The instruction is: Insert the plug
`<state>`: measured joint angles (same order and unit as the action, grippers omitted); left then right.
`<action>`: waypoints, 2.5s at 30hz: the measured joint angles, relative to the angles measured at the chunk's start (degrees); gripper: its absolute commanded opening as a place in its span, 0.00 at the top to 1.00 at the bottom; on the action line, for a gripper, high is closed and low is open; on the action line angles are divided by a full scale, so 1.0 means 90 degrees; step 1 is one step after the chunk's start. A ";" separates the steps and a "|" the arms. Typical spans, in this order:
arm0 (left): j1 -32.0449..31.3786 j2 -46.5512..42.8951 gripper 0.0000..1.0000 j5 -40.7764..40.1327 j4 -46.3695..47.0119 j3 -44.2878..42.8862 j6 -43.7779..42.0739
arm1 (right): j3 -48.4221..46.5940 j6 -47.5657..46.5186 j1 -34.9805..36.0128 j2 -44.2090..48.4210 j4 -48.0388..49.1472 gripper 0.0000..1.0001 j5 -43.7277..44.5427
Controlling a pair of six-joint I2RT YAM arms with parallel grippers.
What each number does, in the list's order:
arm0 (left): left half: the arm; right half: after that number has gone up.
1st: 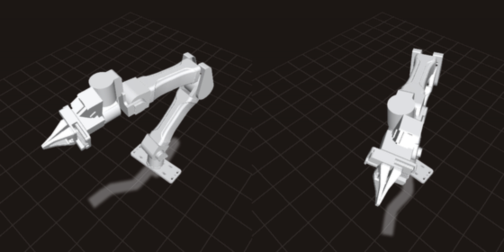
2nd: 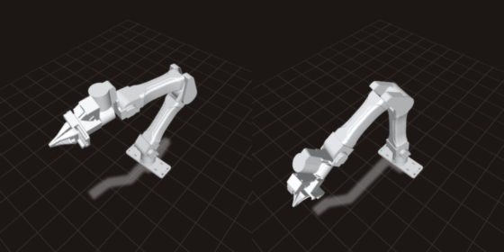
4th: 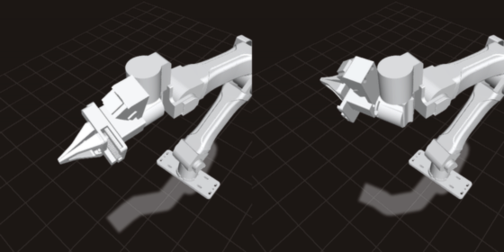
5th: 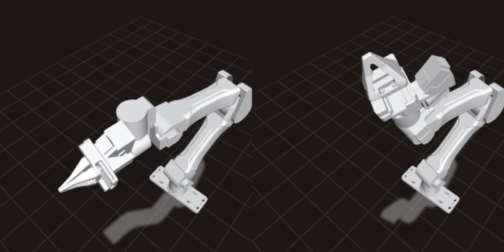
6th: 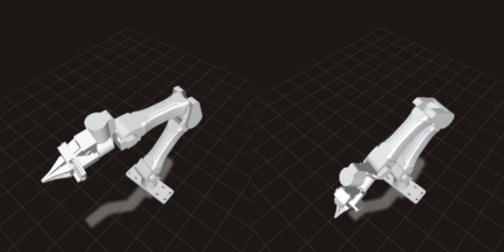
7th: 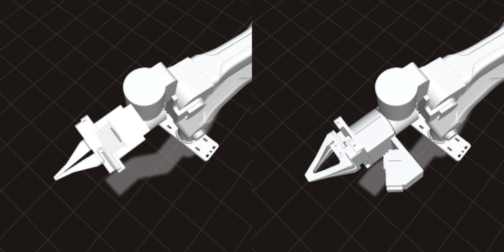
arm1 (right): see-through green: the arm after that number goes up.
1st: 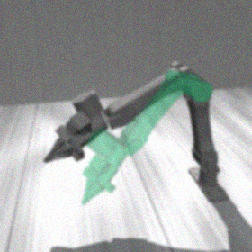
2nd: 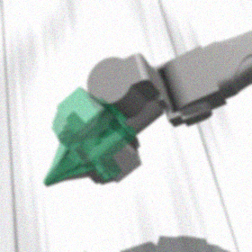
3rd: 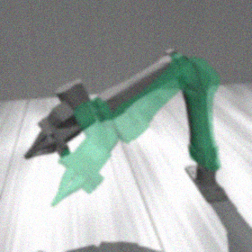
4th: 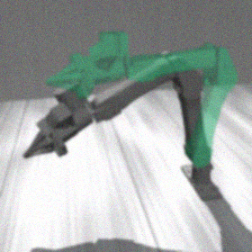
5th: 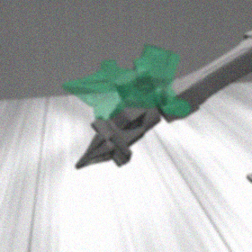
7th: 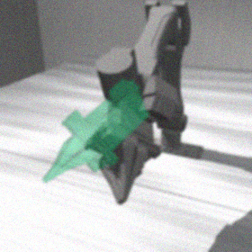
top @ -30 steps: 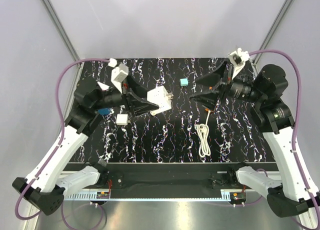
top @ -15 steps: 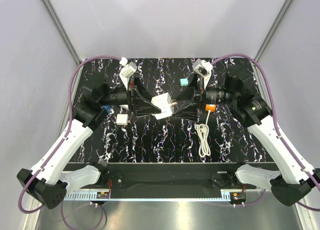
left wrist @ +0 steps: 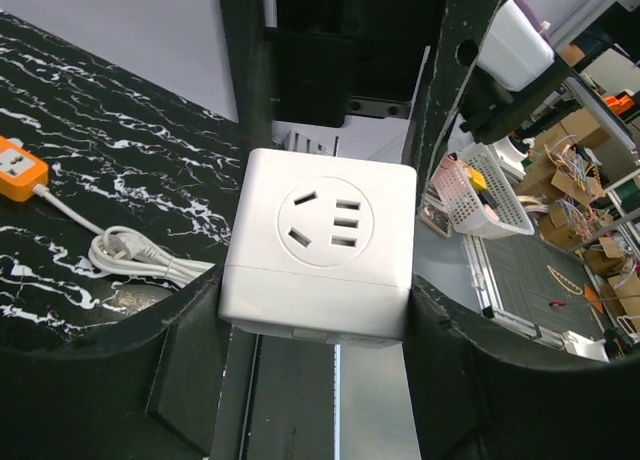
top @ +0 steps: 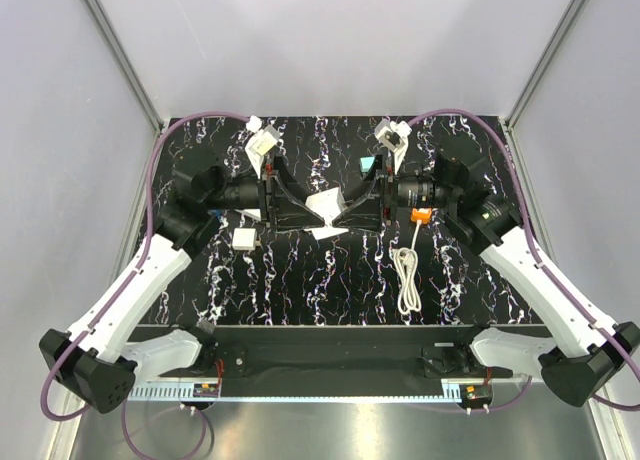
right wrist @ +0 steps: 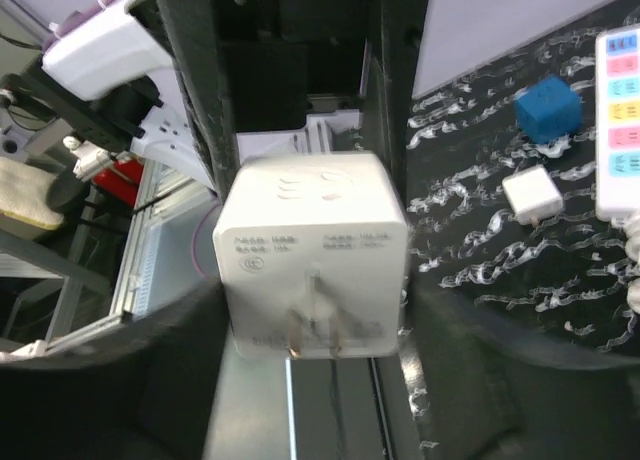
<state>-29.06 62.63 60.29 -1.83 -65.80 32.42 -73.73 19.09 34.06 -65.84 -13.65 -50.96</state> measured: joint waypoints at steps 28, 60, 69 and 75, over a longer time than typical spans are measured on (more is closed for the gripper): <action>0.0131 -0.0017 1.00 0.0036 0.3004 0.0525 0.2154 | 0.2042 0.3194 0.0032 0.0352 0.5112 0.79 0.0444; -0.0294 0.1758 1.00 -0.4316 -0.4189 -0.2373 -0.4435 | -0.0848 0.0119 -0.3249 -0.4391 -0.1994 0.31 0.5795; -0.0478 0.2946 1.00 -0.3993 -0.4235 -0.3145 -0.5603 | -0.1906 -0.0396 -0.3677 -0.5928 -0.2232 0.52 0.5214; -0.0665 0.3451 1.00 -0.4031 -0.4265 -0.3320 -0.6290 | -0.1576 -0.0578 -0.3677 -0.5921 -0.1520 0.78 0.4133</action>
<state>-35.05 93.69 24.01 -40.21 -95.68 -24.18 -87.92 13.89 0.97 -119.13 -27.33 -13.76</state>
